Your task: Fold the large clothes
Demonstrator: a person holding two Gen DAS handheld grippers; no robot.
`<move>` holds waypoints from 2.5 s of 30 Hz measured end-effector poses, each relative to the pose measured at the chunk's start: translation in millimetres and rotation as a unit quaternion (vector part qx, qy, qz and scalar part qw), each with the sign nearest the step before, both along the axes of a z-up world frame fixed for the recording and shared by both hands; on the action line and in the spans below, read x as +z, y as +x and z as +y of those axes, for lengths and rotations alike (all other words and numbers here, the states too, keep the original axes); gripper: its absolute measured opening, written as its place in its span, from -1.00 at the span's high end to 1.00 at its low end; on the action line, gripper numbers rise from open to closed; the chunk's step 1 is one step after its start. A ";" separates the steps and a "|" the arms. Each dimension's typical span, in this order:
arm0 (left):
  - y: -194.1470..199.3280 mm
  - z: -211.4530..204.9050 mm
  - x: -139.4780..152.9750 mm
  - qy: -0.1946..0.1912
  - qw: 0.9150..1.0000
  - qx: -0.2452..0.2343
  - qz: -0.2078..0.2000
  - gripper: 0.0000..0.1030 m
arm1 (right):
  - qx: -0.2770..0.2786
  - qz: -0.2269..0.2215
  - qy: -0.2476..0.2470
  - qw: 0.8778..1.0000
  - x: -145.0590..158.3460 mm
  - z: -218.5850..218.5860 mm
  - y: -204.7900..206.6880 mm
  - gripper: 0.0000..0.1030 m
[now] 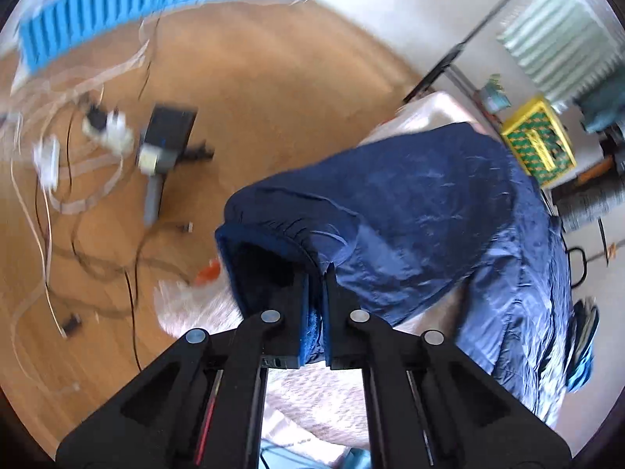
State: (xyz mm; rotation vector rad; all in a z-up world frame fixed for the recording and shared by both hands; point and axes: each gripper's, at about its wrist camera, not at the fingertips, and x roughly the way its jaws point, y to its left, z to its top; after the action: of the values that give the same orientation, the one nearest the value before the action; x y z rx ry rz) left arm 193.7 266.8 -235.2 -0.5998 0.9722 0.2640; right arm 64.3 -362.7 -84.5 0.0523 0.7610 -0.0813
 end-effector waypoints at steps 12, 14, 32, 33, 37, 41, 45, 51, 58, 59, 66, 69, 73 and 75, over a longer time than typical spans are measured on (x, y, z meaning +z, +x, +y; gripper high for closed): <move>50.1 -213.8 132.4 0.128 0.948 -0.252 -0.144 0.96 | 0.007 0.021 0.053 0.998 -15.2 -10.4 16.5 -0.80; 62.3 -260.6 125.8 0.132 0.936 -0.294 -0.139 0.96 | 0.005 0.024 0.063 0.998 -16.5 -15.1 18.5 -0.80; 73.0 -405.3 78.5 -0.002 0.900 -0.430 -0.073 0.24 | 0.006 0.056 0.140 0.989 -29.9 -71.6 75.6 -0.80; 65.3 -397.0 87.2 -0.020 0.899 -0.429 -0.086 0.21 | 0.014 0.060 0.148 0.987 -30.3 -69.9 83.4 -0.80; 46.2 -339.1 117.6 -0.008 0.930 -0.334 -0.153 0.11 | 0.059 0.085 0.179 0.978 -38.0 -50.7 123.1 -0.80; 67.1 -286.7 105.6 0.022 0.966 -0.225 -0.129 0.11 | 0.101 0.148 0.218 0.959 -72.3 -20.8 175.5 -0.74; 78.0 -249.2 79.1 0.010 0.982 -0.158 -0.108 0.26 | 0.107 0.225 0.255 0.934 -123.9 7.8 220.8 -0.51; 85.2 -222.8 71.0 0.029 0.988 -0.106 -0.109 0.26 | 0.119 0.290 0.295 0.903 -177.5 45.0 260.9 -0.32; 88.8 -224.2 70.0 0.043 0.986 -0.114 -0.111 0.26 | 0.148 0.248 0.162 0.944 -148.4 53.3 308.3 0.90; 89.2 -227.0 70.0 0.046 0.985 -0.120 -0.111 0.26 | 0.145 0.229 0.135 0.953 -138.7 48.2 317.1 0.91; 94.5 -252.8 76.1 0.062 0.981 -0.147 -0.114 0.26 | 0.077 0.144 0.055 0.985 -113.8 -11.0 381.3 0.93; 97.4 -262.3 77.3 0.064 0.979 -0.156 -0.115 0.26 | 0.042 0.136 0.057 0.988 -120.8 -33.2 402.8 0.93; 102.3 -275.4 75.3 0.067 0.977 -0.168 -0.113 0.26 | 0.028 0.133 0.075 0.988 -129.0 -58.5 414.6 0.93; 103.8 -281.1 74.9 0.070 0.976 -0.173 -0.112 0.26 | 0.023 0.144 0.094 0.985 -138.1 -66.9 423.5 0.93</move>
State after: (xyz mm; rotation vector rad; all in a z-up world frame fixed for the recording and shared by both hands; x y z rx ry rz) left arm 297.5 -14.3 -160.4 -0.3143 0.8142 -0.0454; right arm 487.9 -429.6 -222.6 0.2057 1.0572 0.0275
